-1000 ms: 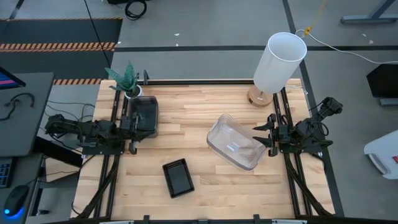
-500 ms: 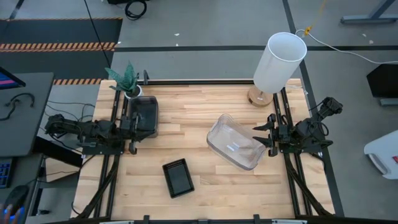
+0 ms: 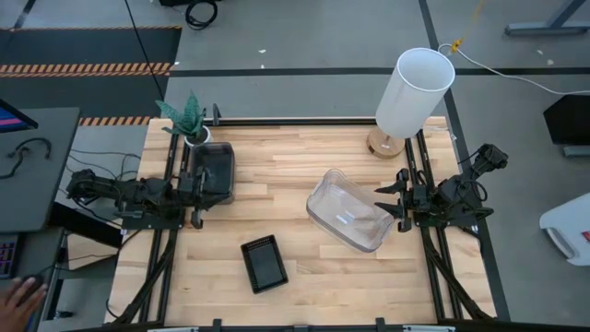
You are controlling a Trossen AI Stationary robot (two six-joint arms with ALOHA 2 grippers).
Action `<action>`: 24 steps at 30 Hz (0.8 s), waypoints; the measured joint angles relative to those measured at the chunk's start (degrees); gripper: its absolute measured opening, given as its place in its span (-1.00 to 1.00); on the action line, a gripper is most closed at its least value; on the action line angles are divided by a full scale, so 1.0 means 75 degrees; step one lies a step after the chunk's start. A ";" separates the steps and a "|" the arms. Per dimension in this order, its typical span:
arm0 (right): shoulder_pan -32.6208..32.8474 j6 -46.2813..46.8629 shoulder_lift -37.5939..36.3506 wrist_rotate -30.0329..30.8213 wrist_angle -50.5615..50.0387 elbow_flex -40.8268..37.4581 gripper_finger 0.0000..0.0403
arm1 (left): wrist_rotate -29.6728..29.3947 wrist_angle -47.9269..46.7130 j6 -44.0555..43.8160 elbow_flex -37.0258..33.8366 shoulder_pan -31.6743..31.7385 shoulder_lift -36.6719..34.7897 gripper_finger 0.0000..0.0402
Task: Stack baskets by color
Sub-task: Return to Home Position
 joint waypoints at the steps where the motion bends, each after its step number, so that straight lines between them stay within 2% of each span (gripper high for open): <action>1: 0.0000 0.0000 0.0000 0.0003 0.0000 0.0000 -0.06 | 0.0000 0.0000 0.0000 0.0000 0.0000 0.0002 -0.85; 24: 0.0000 0.0000 0.0000 0.0000 -0.0001 0.0000 -0.06 | 0.0002 0.0000 0.0000 0.0000 0.0000 0.0002 -0.83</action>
